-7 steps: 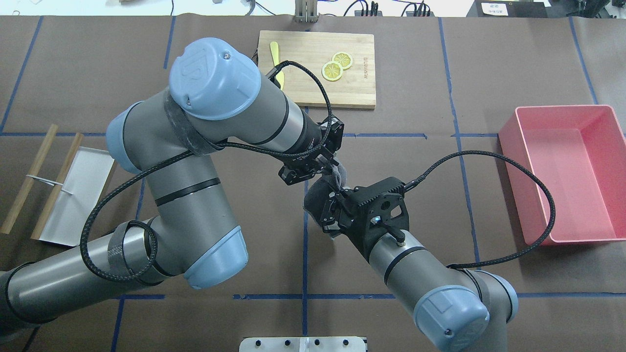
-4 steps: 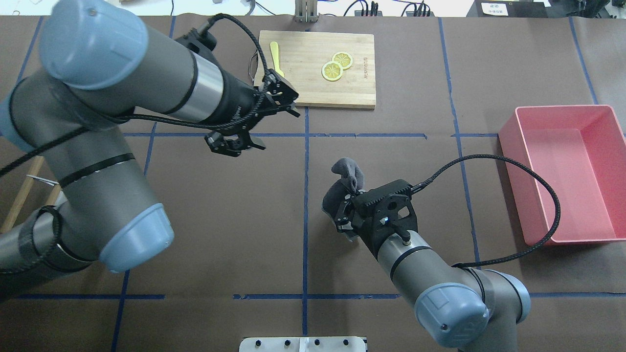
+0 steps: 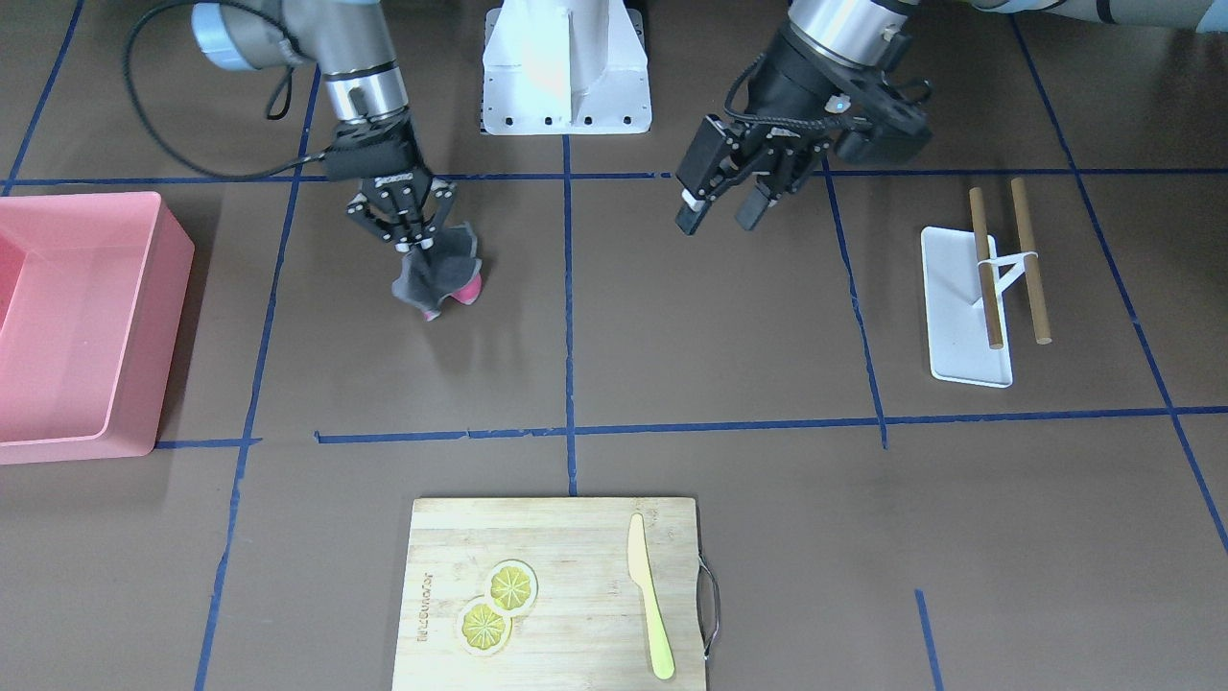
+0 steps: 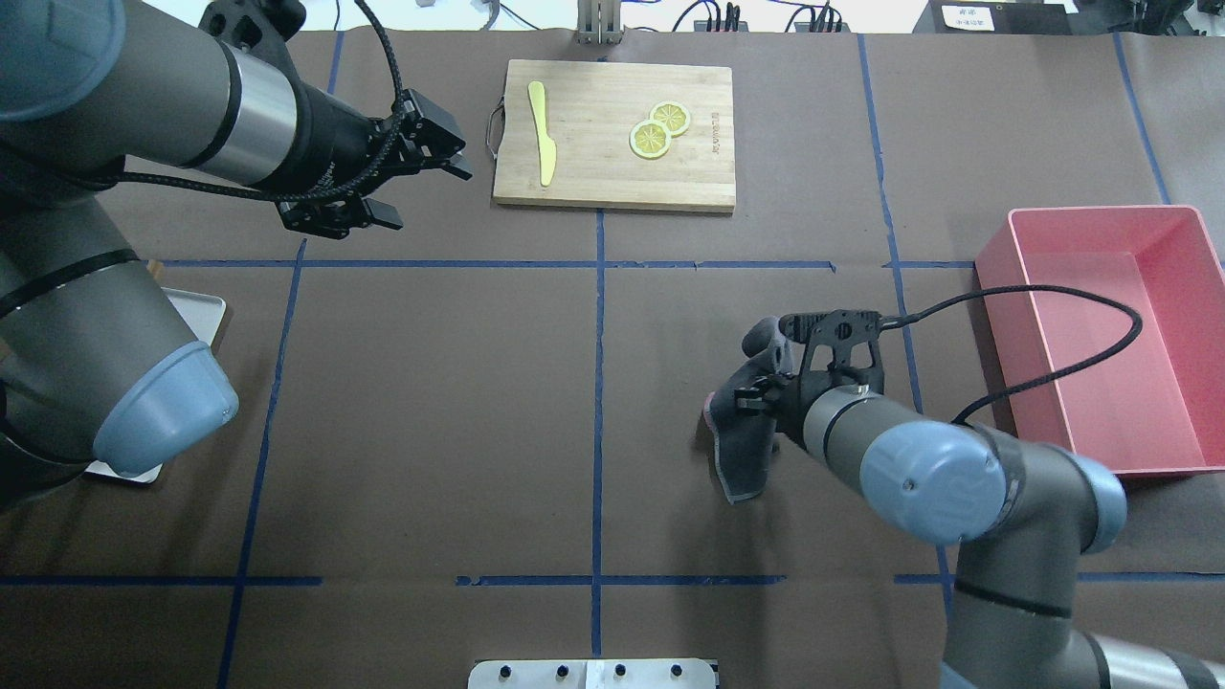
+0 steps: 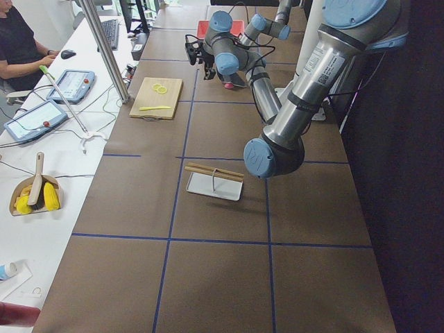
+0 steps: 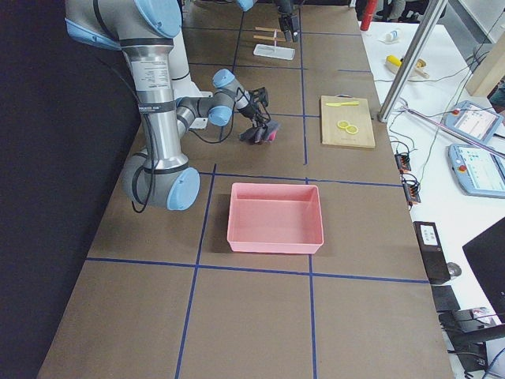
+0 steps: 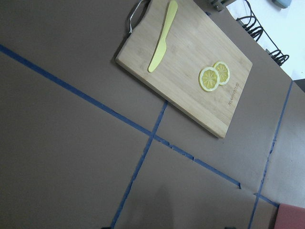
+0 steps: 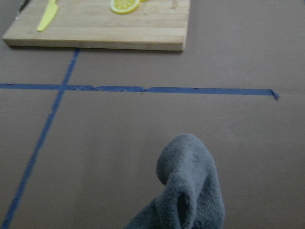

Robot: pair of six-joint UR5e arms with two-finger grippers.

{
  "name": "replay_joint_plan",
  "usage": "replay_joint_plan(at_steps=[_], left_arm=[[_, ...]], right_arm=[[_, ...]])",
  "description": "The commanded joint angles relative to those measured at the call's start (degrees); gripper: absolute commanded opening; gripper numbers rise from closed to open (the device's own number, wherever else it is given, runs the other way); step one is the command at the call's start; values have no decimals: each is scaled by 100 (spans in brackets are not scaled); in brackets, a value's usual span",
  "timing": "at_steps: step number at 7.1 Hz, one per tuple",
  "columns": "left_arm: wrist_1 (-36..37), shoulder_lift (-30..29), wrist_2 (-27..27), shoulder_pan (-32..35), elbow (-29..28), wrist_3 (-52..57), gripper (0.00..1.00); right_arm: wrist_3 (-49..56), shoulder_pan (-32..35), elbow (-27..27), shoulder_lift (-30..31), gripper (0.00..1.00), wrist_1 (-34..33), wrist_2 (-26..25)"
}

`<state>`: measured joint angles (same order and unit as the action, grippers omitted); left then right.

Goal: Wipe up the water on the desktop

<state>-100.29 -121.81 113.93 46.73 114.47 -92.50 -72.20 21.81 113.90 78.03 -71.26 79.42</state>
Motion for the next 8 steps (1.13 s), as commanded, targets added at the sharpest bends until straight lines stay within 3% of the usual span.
replay_joint_plan(at_steps=[1, 2, 3, 5, 8], left_arm=[[-8, 26, -11, 352, -292, 468, 83], [0, 35, -2, 528, -451, 983, 83], [0, 104, -2, 678, -600, 1571, 83], [0, 569, 33, 1055, -567, 2635, 83], [0, 1455, 68, 1531, -452, 3901, 83]], right_arm=[[134, 1163, 1, 499, 0, -423, 2139], [379, 1438, -51, 676, 0, -485, 2557], [382, 1397, -243, 521, 0, -833, 2648], [286, 1039, -866, -1010, 0, -1632, 2937], [-820, 475, -1876, -2569, 0, -1575, 2974]])
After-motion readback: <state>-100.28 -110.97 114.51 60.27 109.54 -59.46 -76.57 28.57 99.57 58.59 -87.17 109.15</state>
